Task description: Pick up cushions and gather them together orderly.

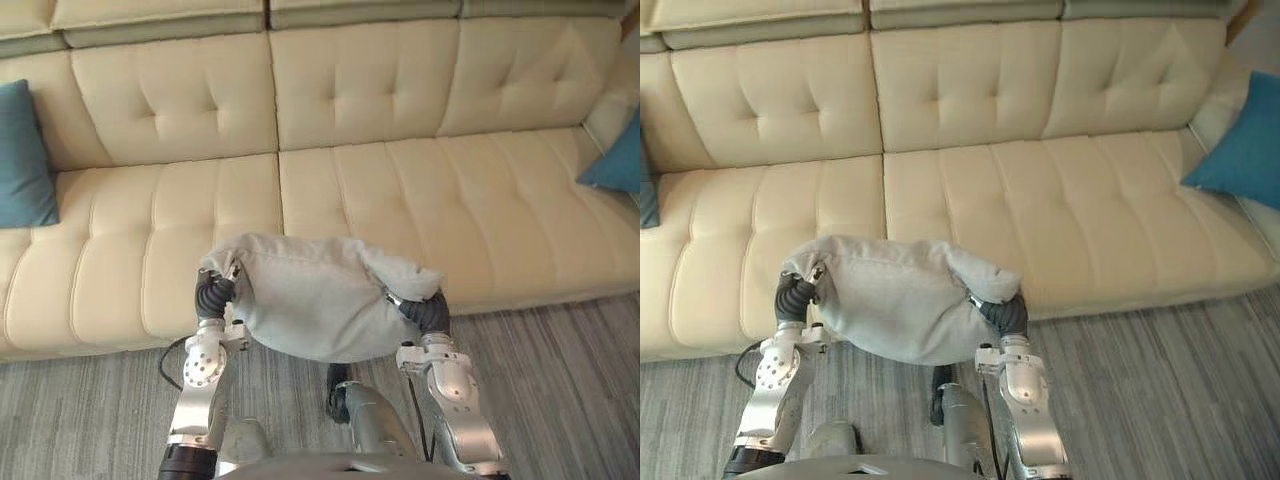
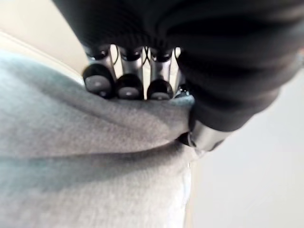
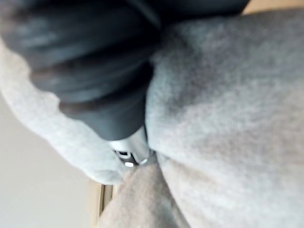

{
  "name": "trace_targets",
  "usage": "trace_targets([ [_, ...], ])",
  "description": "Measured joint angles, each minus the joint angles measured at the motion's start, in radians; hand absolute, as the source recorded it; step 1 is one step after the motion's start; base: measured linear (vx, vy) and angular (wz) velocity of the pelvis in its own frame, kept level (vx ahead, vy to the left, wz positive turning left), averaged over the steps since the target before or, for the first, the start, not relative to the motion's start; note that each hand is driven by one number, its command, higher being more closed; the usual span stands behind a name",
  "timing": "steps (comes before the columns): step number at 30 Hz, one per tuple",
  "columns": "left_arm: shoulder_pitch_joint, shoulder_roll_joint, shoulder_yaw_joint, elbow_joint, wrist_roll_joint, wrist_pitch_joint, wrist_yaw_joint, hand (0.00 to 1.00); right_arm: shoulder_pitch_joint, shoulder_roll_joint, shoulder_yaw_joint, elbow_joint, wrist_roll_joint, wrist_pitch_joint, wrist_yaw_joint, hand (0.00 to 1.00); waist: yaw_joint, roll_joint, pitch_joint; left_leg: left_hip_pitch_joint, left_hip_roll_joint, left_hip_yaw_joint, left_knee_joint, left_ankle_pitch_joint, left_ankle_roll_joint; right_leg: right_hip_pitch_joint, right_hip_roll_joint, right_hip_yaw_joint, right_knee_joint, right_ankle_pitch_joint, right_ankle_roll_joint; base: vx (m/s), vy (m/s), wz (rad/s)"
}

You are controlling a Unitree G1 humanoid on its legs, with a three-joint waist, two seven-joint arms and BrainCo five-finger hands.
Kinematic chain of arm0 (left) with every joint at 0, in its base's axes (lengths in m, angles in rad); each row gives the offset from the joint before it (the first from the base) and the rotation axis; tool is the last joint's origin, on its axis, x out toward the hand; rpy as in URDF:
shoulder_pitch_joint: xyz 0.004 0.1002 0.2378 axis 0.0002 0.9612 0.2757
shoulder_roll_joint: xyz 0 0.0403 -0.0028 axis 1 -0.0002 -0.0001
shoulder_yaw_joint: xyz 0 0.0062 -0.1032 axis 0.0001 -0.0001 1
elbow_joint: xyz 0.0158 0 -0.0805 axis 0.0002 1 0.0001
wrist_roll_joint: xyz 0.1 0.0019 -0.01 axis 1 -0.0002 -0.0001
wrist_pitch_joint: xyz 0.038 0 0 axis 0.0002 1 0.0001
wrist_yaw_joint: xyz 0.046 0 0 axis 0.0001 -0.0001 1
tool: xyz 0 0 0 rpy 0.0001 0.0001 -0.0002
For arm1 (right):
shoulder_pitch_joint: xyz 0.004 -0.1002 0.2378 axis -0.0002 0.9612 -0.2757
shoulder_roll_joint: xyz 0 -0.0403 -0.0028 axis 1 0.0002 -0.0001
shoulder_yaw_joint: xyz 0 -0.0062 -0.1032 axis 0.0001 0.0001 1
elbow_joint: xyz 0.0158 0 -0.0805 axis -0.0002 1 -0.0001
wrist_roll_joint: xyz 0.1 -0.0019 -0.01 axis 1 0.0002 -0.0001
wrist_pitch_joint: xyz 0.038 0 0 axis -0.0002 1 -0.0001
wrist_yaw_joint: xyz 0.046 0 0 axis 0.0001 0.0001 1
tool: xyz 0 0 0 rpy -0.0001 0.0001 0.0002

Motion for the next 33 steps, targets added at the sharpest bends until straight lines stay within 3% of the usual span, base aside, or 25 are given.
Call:
trace_targets([
  [1,0.014,0.001,0.000,-0.013,0.000,0.000,0.000,1.00,0.004,-0.001,0.006,-0.009,0.003,0.000,0.002,1.00,0.006,0.005,0.002,-0.061,0.025,-0.005,0.129,0.039,0.029,0.017,0.010,-0.009,-0.002,-0.005,-0.004,0.02,-0.082,0.08],
  [2,0.024,0.001,0.000,-0.028,0.000,0.000,0.000,1.00,0.017,0.000,0.008,-0.027,0.009,0.000,0.002,1.00,0.015,0.008,0.003,-0.133,0.049,-0.008,0.251,0.127,0.047,0.033,0.020,-0.009,-0.020,-0.006,-0.006,0.02,-0.077,0.01],
  [3,0.026,0.002,0.000,-0.033,0.000,0.000,0.000,1.00,0.023,0.001,0.010,-0.035,0.009,0.000,0.002,1.00,0.018,0.008,0.004,-0.159,0.053,-0.008,0.278,0.157,0.042,0.041,0.021,-0.008,-0.033,-0.006,-0.007,0.06,-0.044,-0.04],
  [4,0.028,0.002,-0.001,-0.040,0.000,0.000,0.000,1.00,0.026,0.004,0.014,-0.042,0.010,0.000,0.001,1.00,0.020,0.009,0.003,-0.177,0.054,-0.010,0.297,0.161,0.035,0.045,0.020,-0.006,-0.050,-0.006,-0.008,0.07,-0.003,-0.01],
  [5,0.028,0.002,-0.010,-0.051,0.000,-0.001,-0.002,1.00,0.024,-0.006,0.012,-0.053,0.012,0.001,-0.003,1.00,0.018,0.012,0.001,-0.198,0.047,-0.007,0.283,0.107,0.029,0.043,0.018,-0.004,-0.067,0.000,-0.017,0.08,0.033,0.09],
  [6,0.027,0.001,-0.014,-0.060,0.000,-0.001,-0.004,1.00,0.024,-0.008,0.009,-0.066,0.018,0.002,-0.008,1.00,0.015,0.012,0.002,-0.205,0.032,0.011,0.208,0.047,0.028,0.041,0.017,-0.002,-0.078,0.014,-0.041,0.05,0.046,0.11],
  [7,0.027,0.000,-0.014,-0.060,0.000,-0.001,-0.005,1.00,0.024,-0.008,0.008,-0.068,0.018,0.002,-0.009,1.00,0.015,0.012,0.002,-0.203,0.026,0.011,0.177,0.035,0.027,0.041,0.016,-0.002,-0.079,0.015,-0.042,0.06,0.080,0.09],
  [8,0.029,-0.002,-0.017,-0.060,0.000,-0.001,-0.005,1.00,0.022,-0.008,0.007,-0.076,0.018,0.002,-0.009,1.00,0.018,0.011,0.002,-0.188,0.006,0.014,0.043,0.020,0.026,0.036,0.012,-0.002,-0.077,0.018,-0.044,0.06,0.143,-0.17],
  [9,0.030,-0.002,-0.016,-0.060,0.000,-0.001,-0.004,1.00,0.008,-0.006,0.006,-0.072,0.018,0.002,-0.009,1.00,0.030,0.004,0.002,-0.157,-0.016,0.021,-0.088,0.054,-0.018,0.013,0.005,0.014,-0.050,0.013,-0.022,0.06,0.155,-0.31],
  [10,0.031,0.008,-0.016,-0.058,0.000,0.000,-0.004,1.00,0.002,-0.001,0.008,-0.067,0.018,0.005,-0.008,1.00,0.036,-0.010,-0.001,-0.145,-0.027,0.042,-0.106,0.064,-0.013,-0.002,-0.003,0.034,-0.038,0.010,-0.014,0.07,0.152,-0.39],
  [11,0.035,0.015,-0.016,-0.060,0.000,-0.001,-0.005,1.00,0.002,0.002,0.009,-0.072,0.018,0.004,-0.008,1.00,0.037,-0.016,-0.004,-0.145,-0.044,0.066,-0.122,0.070,-0.004,-0.010,-0.014,0.052,-0.048,0.033,0.017,0.08,0.126,-0.34],
  [15,0.024,0.024,-0.016,-0.060,0.000,-0.001,-0.005,1.00,-0.017,0.001,0.013,-0.071,0.017,0.004,-0.008,1.00,0.040,-0.016,-0.004,-0.140,-0.061,0.118,-0.120,0.061,0.011,-0.028,-0.028,0.100,-0.060,0.057,0.044,0.07,0.143,-0.30],
  [22,-0.006,0.065,-0.015,-0.060,0.002,-0.001,-0.019,1.00,-0.061,0.001,0.009,-0.009,0.018,0.003,-0.003,1.00,0.039,-0.021,-0.009,-0.105,-0.080,0.177,-0.175,0.060,0.022,-0.017,-0.021,0.160,-0.140,0.111,0.057,-0.01,0.051,-0.25],
  [28,-0.041,0.103,-0.005,-0.065,0.013,-0.001,-0.041,1.00,-0.089,0.011,-0.007,0.085,0.021,0.004,0.037,1.00,0.018,-0.037,-0.050,-0.031,-0.129,0.197,-0.309,0.119,0.030,0.049,-0.034,0.183,-0.265,0.169,0.067,0.03,0.025,-0.05],
  [33,-0.121,0.212,0.021,-0.079,0.033,-0.001,-0.076,1.00,-0.163,0.016,-0.033,0.158,0.052,0.004,0.070,1.00,0.005,-0.037,-0.076,0.018,-0.164,0.196,-0.401,0.162,0.038,0.100,-0.048,0.185,-0.354,0.214,0.072,0.02,0.005,0.02],
])
